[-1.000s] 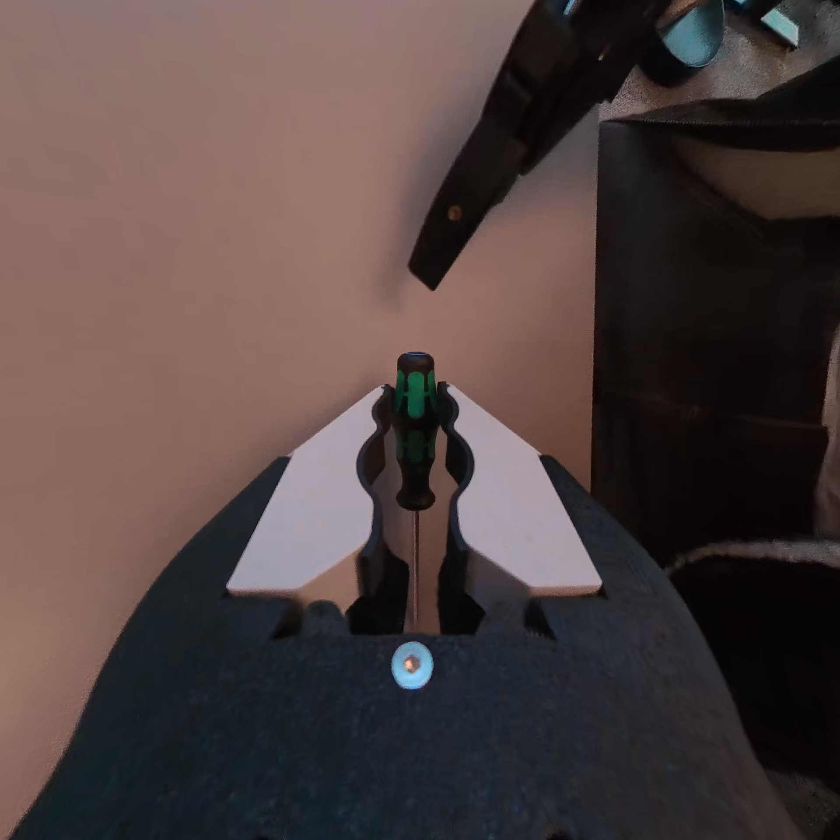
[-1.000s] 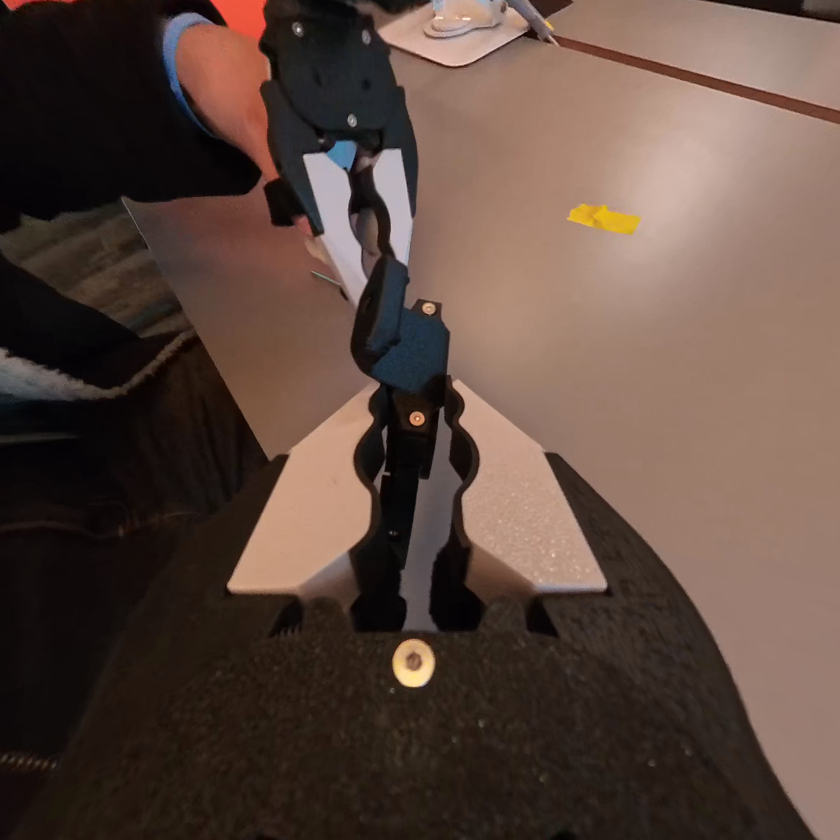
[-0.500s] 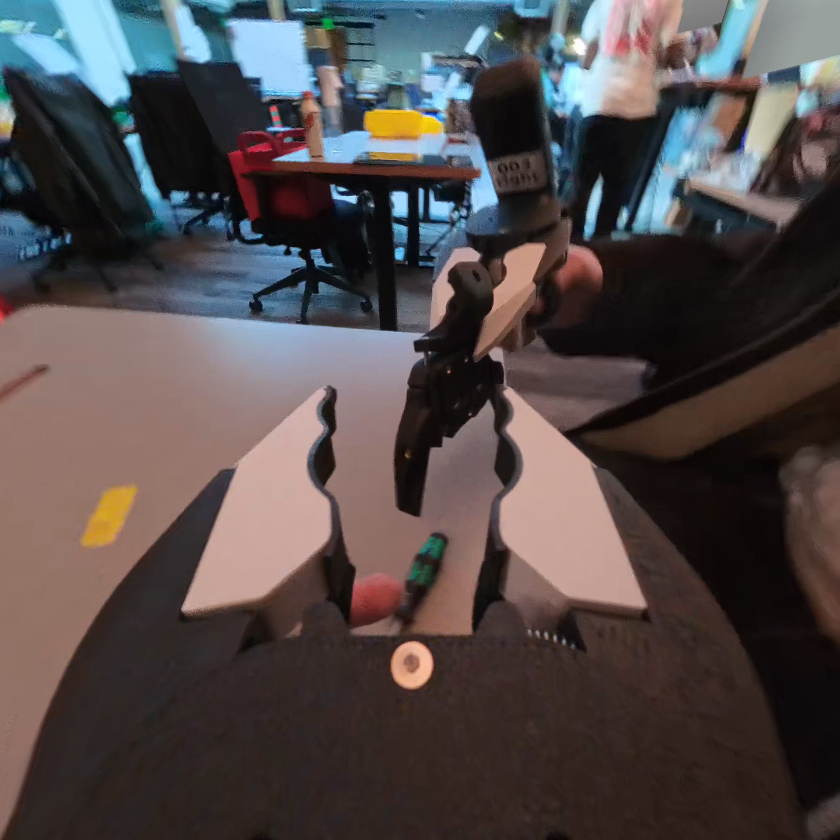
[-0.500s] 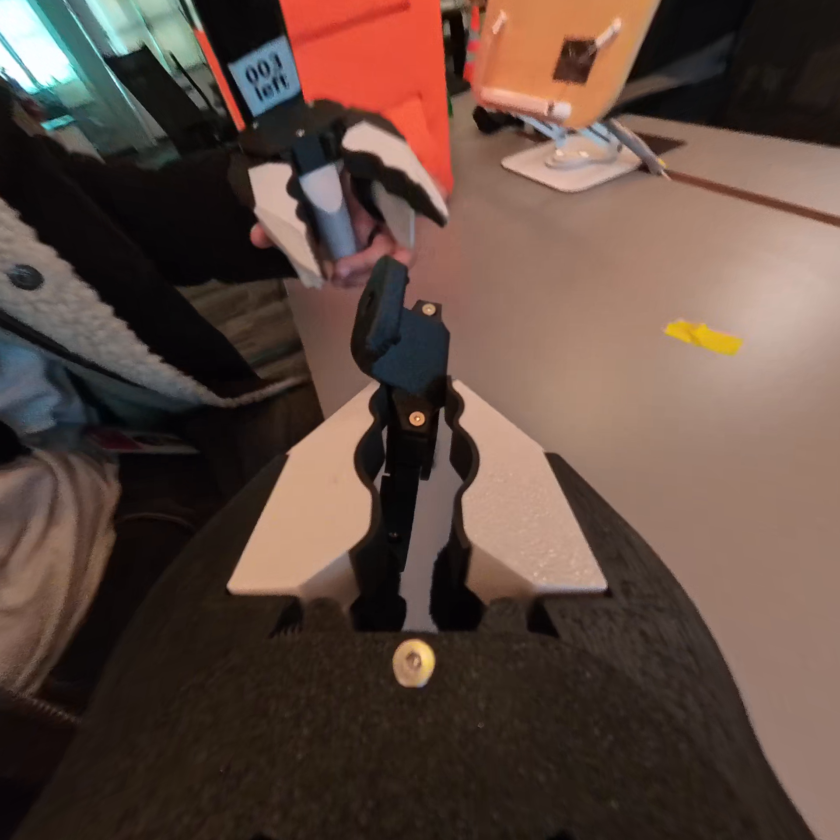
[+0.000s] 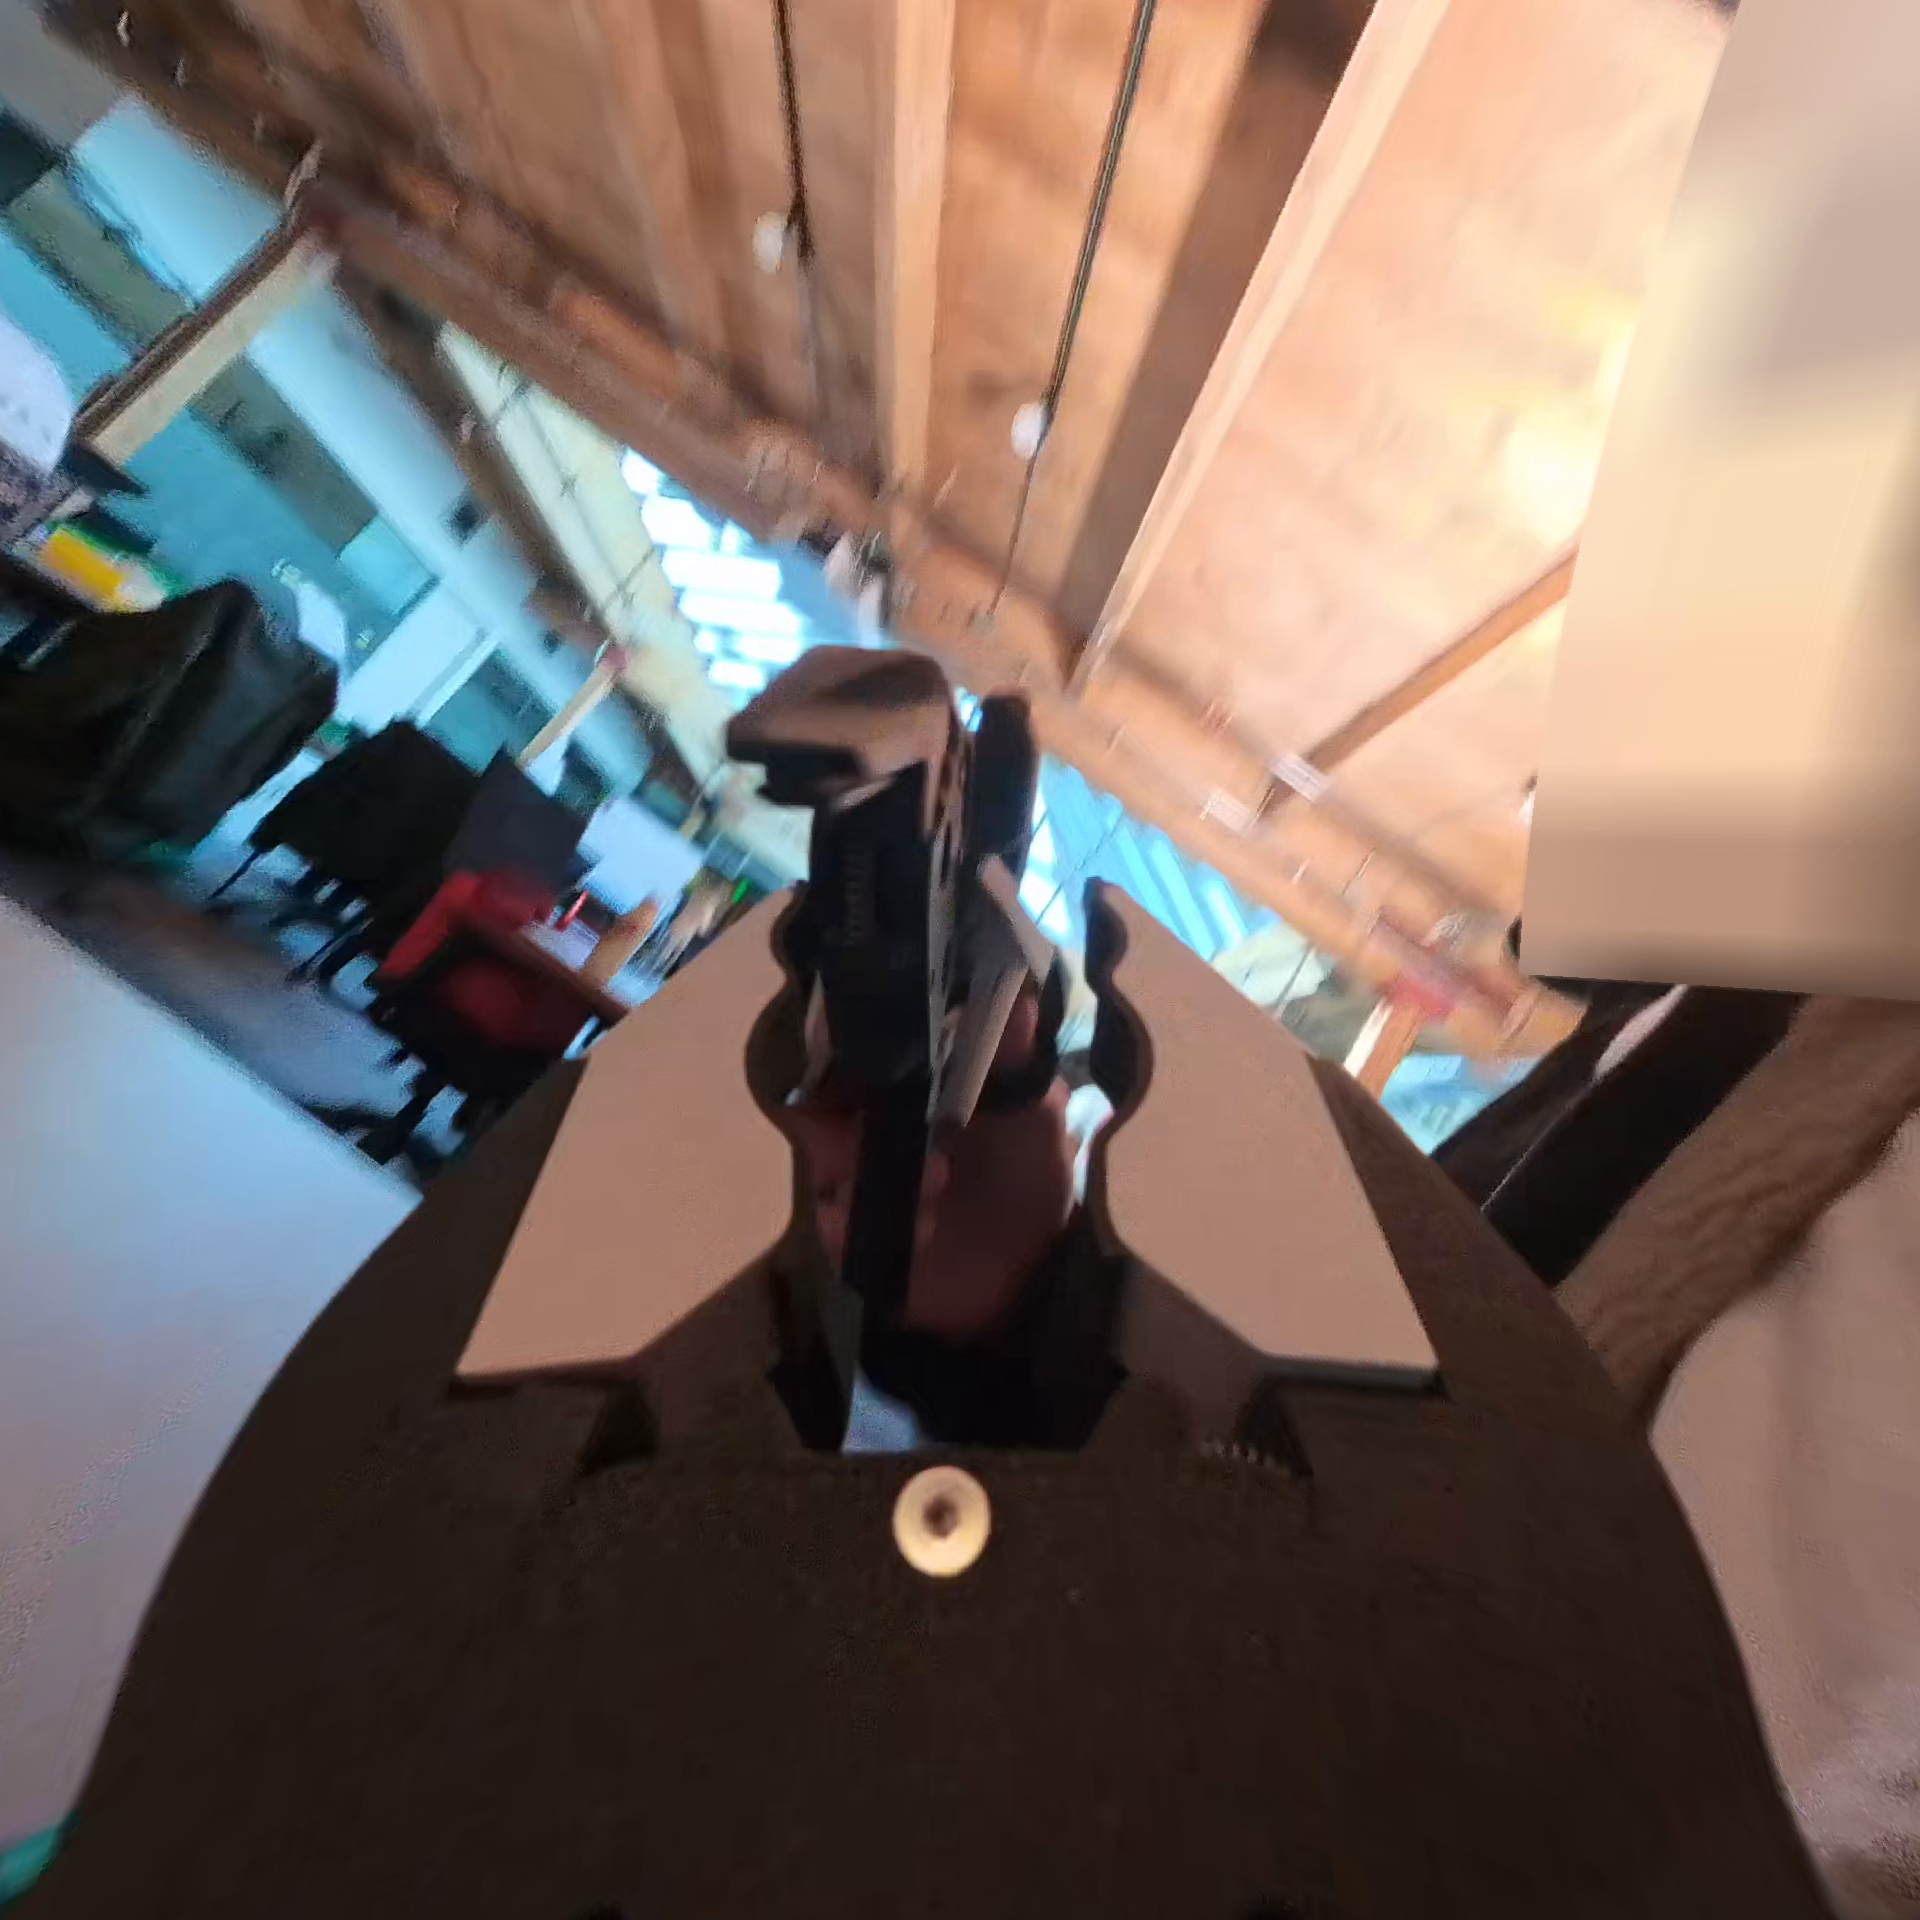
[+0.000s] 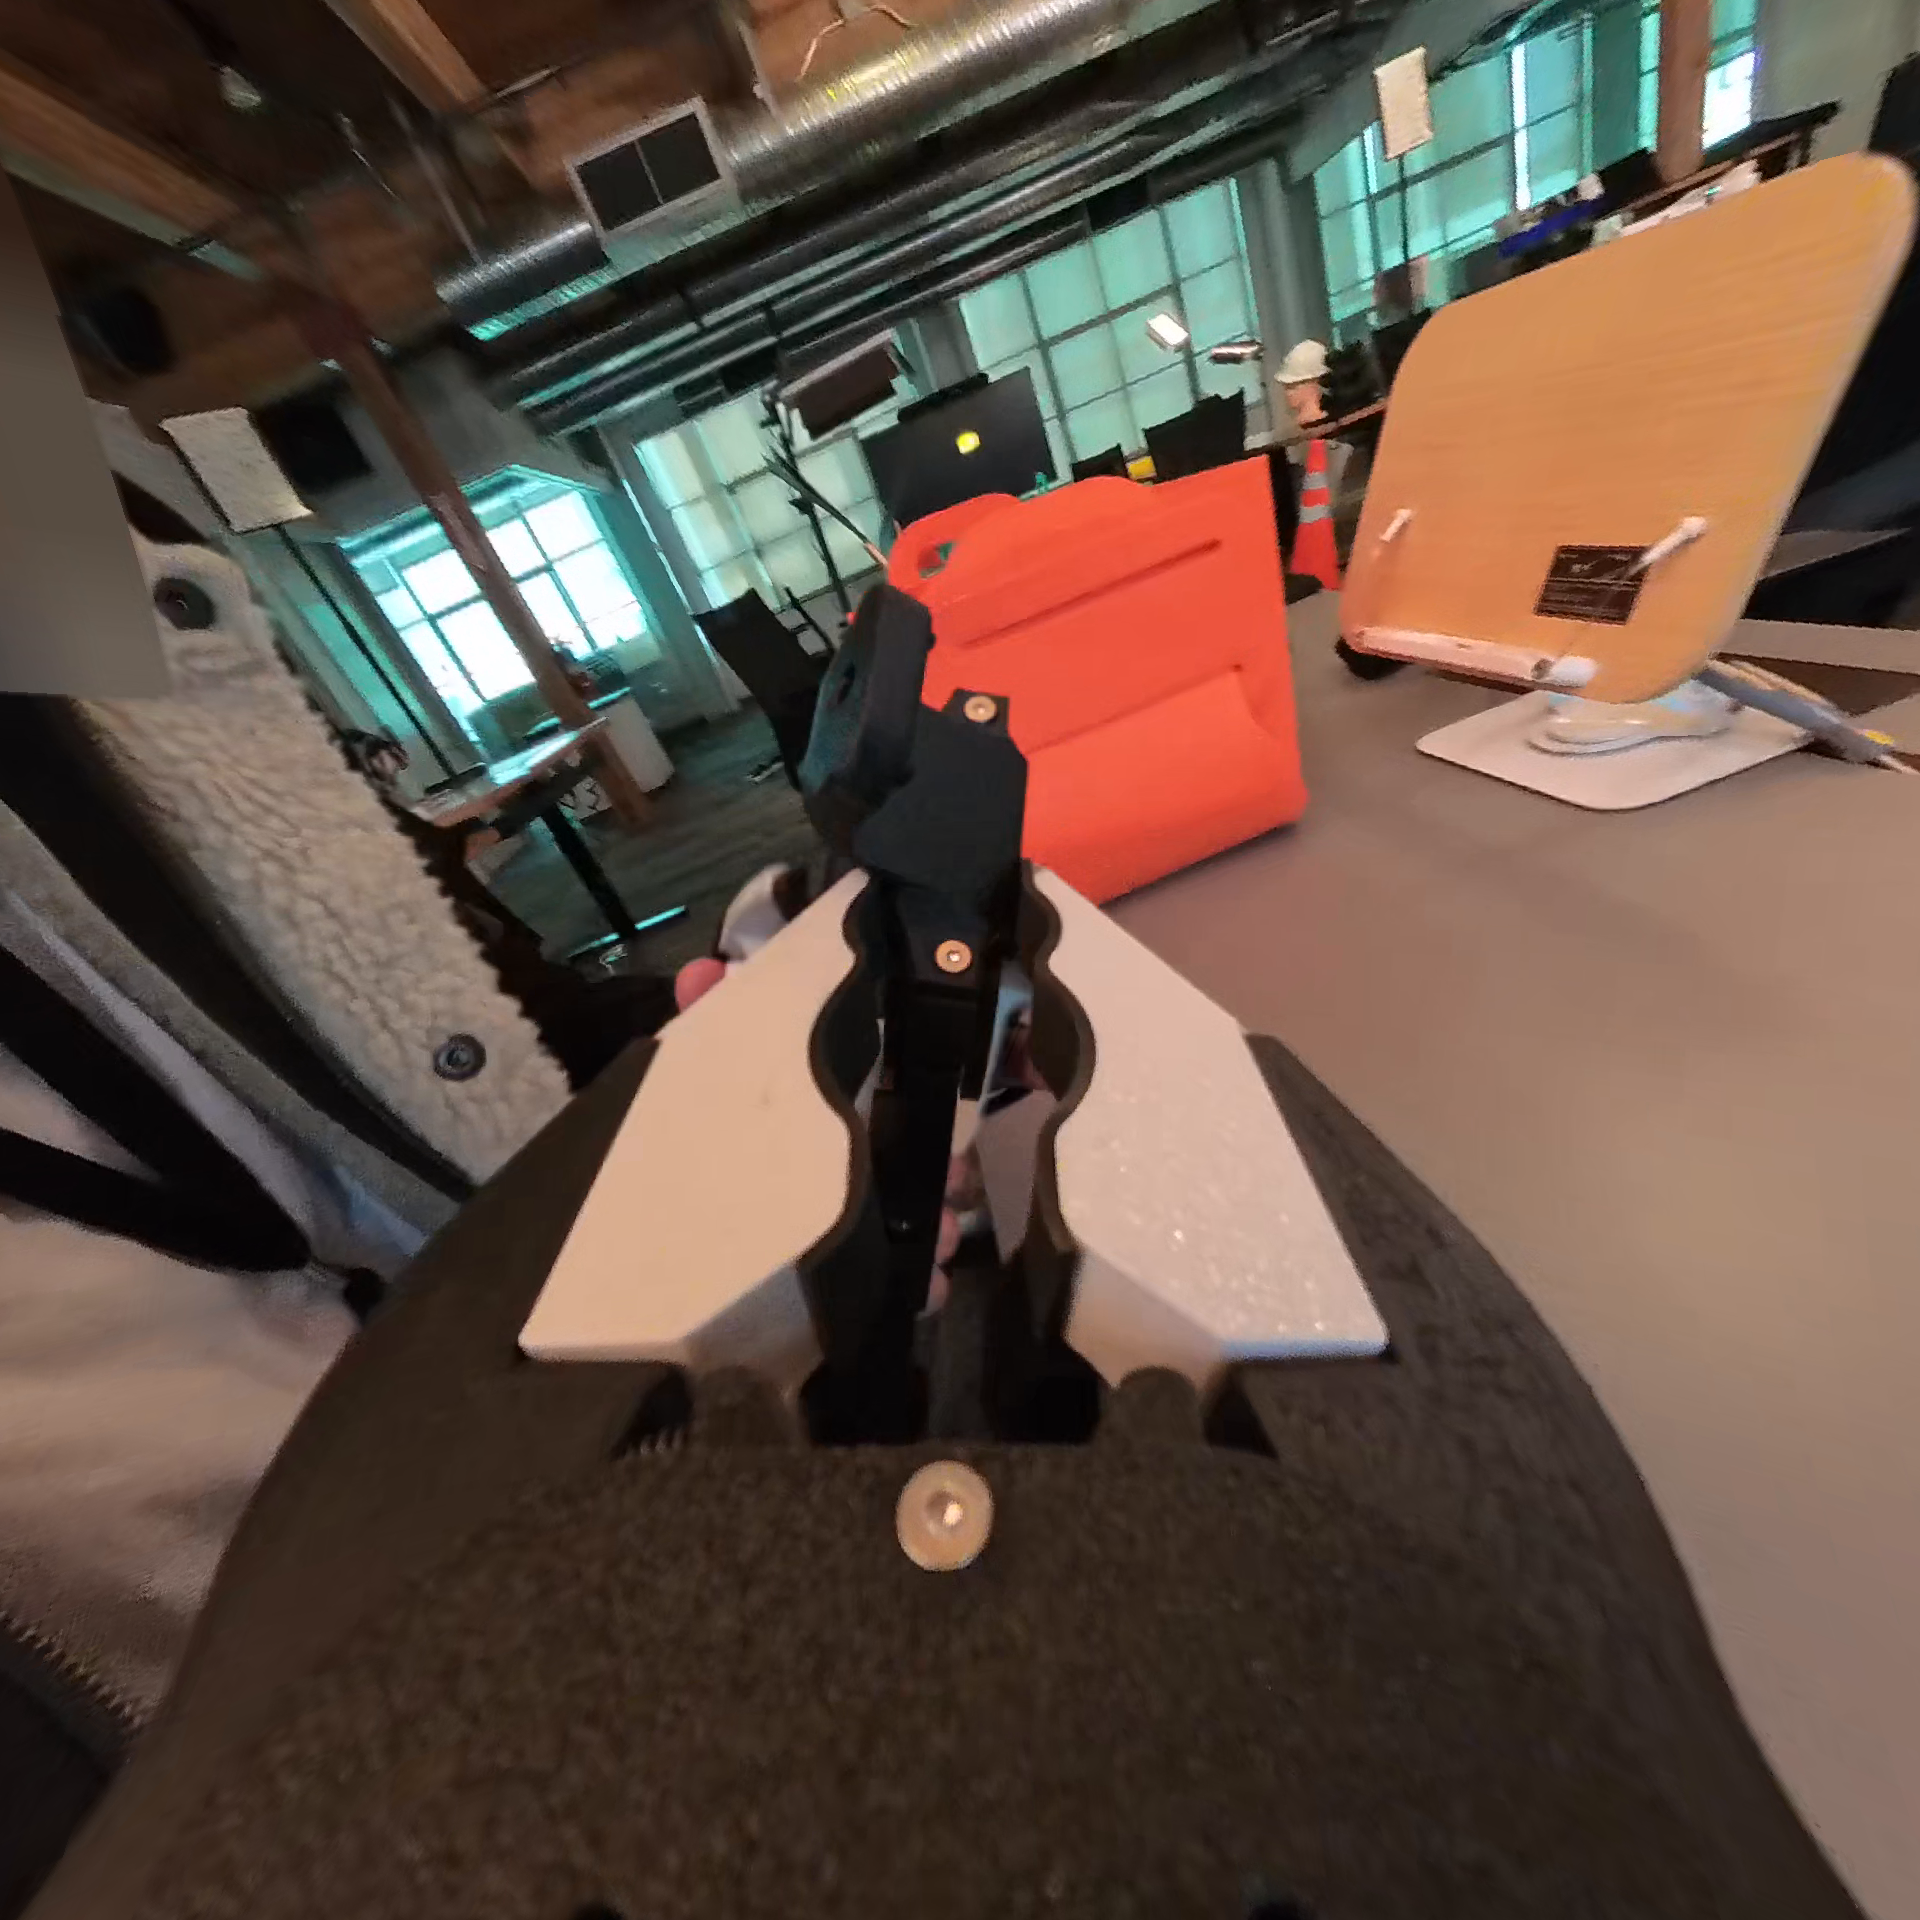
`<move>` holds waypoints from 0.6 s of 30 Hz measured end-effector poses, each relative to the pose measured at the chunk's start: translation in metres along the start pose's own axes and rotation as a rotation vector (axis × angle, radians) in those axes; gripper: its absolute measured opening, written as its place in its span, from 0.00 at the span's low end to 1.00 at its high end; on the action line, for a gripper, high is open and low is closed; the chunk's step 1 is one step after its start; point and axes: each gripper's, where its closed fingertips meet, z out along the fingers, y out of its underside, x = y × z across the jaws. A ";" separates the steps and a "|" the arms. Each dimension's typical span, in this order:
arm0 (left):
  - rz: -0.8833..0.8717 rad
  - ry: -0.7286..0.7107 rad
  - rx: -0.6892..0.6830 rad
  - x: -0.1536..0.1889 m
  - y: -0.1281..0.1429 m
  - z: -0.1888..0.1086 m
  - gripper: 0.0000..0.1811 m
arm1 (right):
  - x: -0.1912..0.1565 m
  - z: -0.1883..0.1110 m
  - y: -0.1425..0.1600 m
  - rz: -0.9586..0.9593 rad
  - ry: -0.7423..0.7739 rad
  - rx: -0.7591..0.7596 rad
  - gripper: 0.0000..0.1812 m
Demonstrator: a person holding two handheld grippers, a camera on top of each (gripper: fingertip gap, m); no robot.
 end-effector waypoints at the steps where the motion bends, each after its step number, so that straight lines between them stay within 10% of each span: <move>1: -0.024 0.018 0.056 0.002 -0.008 -0.002 0.28 | -0.002 0.006 0.000 -0.001 -0.013 0.001 0.12; 4: -0.003 0.057 0.090 0.003 -0.019 -0.011 0.13 | -0.010 0.019 -0.002 -0.009 -0.059 -0.003 0.12; 18: -0.100 0.152 0.089 0.004 -0.037 -0.027 0.12 | -0.014 0.054 0.011 0.009 -0.099 -0.079 0.15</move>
